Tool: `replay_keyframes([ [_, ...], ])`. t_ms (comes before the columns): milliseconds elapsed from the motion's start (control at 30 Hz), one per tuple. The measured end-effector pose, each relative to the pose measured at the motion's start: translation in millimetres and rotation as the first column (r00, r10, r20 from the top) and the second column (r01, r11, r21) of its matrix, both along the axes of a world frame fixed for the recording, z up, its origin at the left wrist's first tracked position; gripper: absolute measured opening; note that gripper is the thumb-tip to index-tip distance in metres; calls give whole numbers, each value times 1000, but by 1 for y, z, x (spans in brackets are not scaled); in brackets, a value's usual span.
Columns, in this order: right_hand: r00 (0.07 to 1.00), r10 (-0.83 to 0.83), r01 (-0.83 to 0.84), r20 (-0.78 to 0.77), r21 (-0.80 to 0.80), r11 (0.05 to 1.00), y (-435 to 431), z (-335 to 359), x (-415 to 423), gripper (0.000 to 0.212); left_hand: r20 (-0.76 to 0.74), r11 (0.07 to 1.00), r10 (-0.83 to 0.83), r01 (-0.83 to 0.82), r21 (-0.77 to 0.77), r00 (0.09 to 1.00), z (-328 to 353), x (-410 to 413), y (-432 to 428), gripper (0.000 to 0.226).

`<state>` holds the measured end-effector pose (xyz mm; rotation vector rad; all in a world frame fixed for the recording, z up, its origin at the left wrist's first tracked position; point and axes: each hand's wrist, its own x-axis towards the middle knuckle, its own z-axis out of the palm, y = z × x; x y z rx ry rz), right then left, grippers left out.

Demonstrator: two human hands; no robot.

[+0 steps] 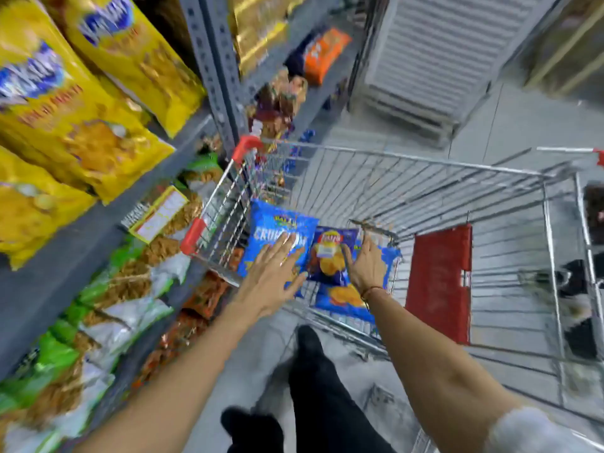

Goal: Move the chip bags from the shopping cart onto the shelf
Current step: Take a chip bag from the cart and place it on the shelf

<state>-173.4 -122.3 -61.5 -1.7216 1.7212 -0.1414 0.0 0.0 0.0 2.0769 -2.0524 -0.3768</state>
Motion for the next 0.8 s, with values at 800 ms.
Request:
replay_keyframes([
  [800,775,-583,371,243,572,731,-30,-92,13,69,-123,989,147,-142,44,981,-12,-1,6,41],
])
